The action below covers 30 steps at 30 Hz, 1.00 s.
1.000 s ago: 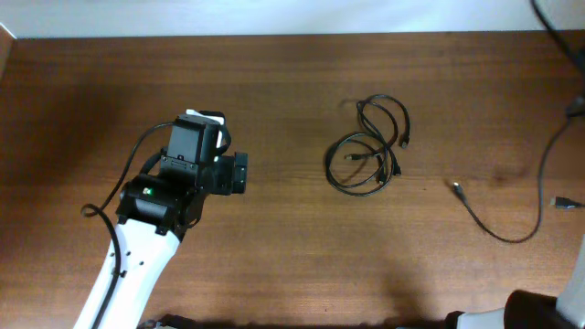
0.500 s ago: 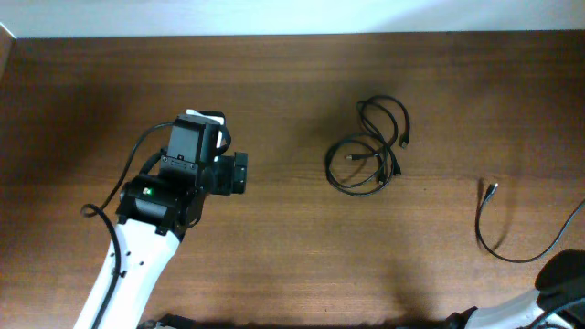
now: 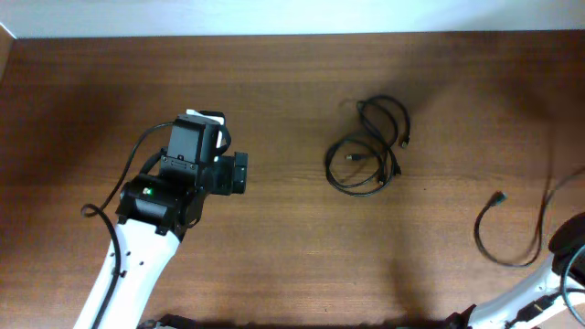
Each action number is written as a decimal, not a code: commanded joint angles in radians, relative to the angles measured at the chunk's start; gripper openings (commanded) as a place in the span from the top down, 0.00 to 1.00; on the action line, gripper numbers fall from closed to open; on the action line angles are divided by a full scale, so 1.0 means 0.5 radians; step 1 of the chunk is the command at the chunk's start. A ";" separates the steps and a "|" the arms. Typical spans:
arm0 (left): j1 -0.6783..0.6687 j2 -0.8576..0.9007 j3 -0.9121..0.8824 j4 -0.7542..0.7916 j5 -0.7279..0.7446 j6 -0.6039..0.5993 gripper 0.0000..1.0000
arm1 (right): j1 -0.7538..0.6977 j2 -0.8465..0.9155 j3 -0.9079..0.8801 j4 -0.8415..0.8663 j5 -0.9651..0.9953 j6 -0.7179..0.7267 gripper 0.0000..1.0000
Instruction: Untangle cables
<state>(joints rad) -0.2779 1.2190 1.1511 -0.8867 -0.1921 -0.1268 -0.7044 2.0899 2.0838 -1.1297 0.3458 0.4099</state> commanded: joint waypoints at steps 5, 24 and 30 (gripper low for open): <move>0.011 -0.015 0.030 0.005 -0.021 0.025 0.01 | -0.009 0.047 -0.027 -0.056 -0.017 -0.005 0.01; 0.011 -0.015 0.030 0.005 -0.021 0.025 0.01 | 0.060 0.049 -0.691 -0.358 -0.622 -0.148 0.01; 0.011 -0.015 0.030 0.005 -0.022 0.025 0.01 | 0.146 0.049 -1.180 0.145 -0.746 -0.017 0.01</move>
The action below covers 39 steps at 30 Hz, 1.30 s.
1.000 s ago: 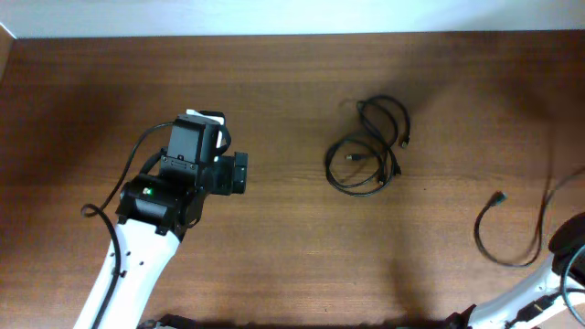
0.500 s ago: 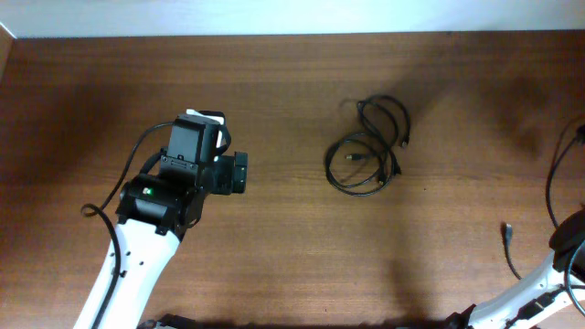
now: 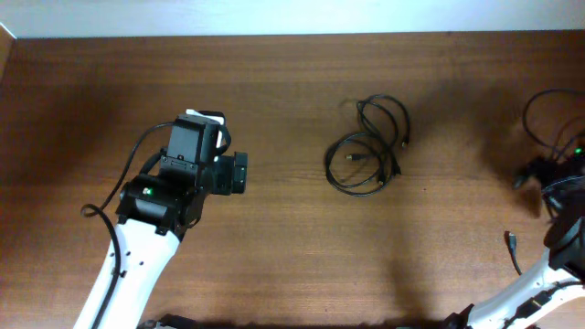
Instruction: Untangle cables
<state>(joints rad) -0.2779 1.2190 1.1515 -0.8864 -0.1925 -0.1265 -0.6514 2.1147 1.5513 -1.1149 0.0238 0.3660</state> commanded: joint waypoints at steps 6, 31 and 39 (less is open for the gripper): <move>0.011 -0.015 0.029 0.004 -0.021 0.024 0.01 | 0.044 -0.001 -0.381 0.526 -0.129 0.131 0.01; 0.011 -0.015 0.029 0.004 -0.021 0.024 0.01 | -0.508 0.006 -0.330 0.922 0.283 0.166 0.01; 0.011 -0.015 0.029 0.004 -0.021 0.024 0.01 | -0.491 -0.031 0.413 0.332 0.020 -0.165 0.00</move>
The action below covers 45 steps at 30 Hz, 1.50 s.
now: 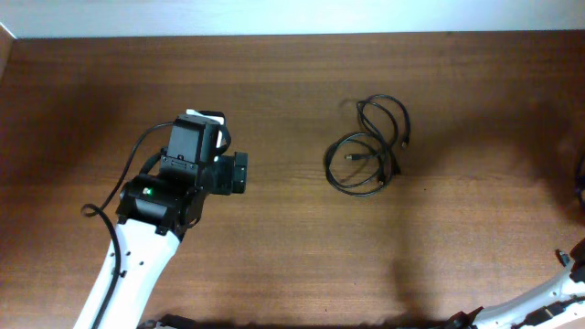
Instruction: Untangle cables
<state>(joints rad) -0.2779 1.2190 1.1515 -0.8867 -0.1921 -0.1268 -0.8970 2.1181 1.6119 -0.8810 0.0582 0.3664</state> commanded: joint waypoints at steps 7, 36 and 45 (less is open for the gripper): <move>0.011 -0.015 0.029 0.005 -0.022 0.025 0.01 | 0.232 -0.185 0.961 -0.752 -0.312 -0.331 0.01; 0.011 -0.015 0.029 0.005 -0.022 0.025 0.01 | 2.218 -0.257 -0.162 -0.373 -0.487 -0.539 0.01; 0.011 -0.015 0.029 0.005 -0.022 0.025 0.01 | 2.242 -0.257 -0.417 -0.068 -0.745 -0.443 0.30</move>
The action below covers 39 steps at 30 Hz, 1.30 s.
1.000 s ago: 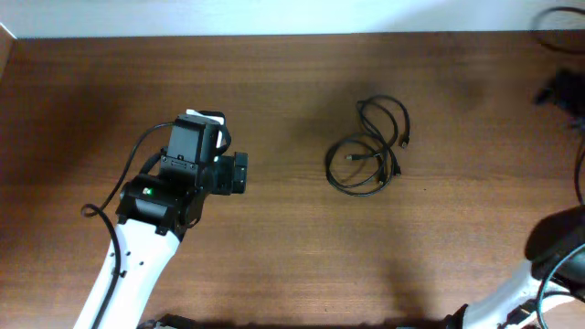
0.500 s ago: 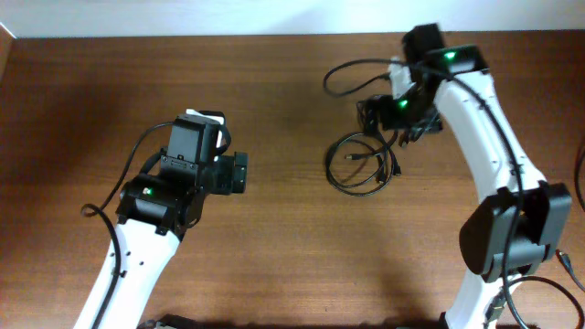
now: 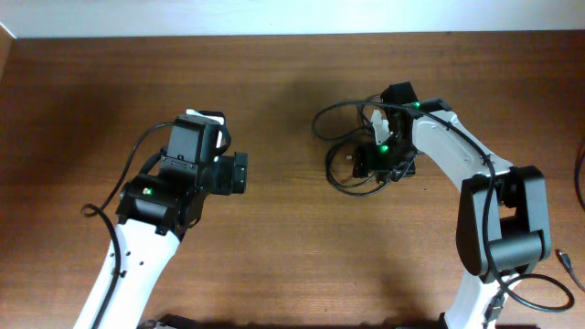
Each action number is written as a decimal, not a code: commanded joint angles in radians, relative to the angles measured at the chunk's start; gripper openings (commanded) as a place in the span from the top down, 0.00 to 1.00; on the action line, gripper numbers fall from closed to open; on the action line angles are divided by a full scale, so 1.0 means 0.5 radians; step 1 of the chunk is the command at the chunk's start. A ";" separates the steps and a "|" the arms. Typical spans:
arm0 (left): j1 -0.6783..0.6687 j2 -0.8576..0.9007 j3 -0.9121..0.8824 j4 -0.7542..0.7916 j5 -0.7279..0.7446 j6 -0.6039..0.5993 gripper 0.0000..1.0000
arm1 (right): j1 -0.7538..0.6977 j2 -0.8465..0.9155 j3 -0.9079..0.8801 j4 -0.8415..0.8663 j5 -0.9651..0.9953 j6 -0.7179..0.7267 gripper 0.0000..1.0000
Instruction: Untangle cables
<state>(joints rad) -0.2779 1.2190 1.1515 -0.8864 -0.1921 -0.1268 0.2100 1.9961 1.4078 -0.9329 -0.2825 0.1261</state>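
A tangle of black cables (image 3: 340, 179) lies right of the table's middle, in overlapping loops. My right arm reaches in from the lower right, and its wrist and right gripper (image 3: 379, 157) sit directly over the right half of the tangle, hiding it. The fingers are under the wrist body, so I cannot see whether they hold a cable. A thin black loop (image 3: 322, 117) arches out left of the wrist. My left gripper (image 3: 240, 174) rests at the left, pointing right, well apart from the tangle; its jaw state does not show.
Another black cable (image 3: 579, 174) shows at the right table edge, with a connector end (image 3: 567, 261) lower down. The left arm's own black cord (image 3: 114, 206) loops beside it. A pale wall borders the table's far edge.
The right arm was nearly out of view at the right edge; it now stretches across the table with its wrist on the cable tangle. The left arm has not moved.
A loose cable first lay near the right edge by the right arm's base. Then that arm stood at the right edge with cable looped above it. Then it was almost out of view, the loose cable gone. Now it covers the central tangle. The left arm stayed still.
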 commanded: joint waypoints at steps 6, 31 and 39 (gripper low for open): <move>0.011 -0.015 0.029 0.004 -0.021 0.025 0.01 | 0.028 -0.013 -0.008 0.105 -0.040 0.134 0.76; 0.011 -0.015 0.029 0.004 -0.021 0.025 0.01 | 0.275 -0.023 2.542 -0.742 0.103 0.266 0.96; 0.011 -0.015 0.029 0.004 -0.022 0.025 0.01 | 0.273 -0.014 2.412 -0.983 0.748 0.228 0.96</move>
<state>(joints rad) -0.2779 1.2190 1.1522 -0.8864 -0.1925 -0.1265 0.3439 1.9930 2.6137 -1.4303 -0.0017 0.2504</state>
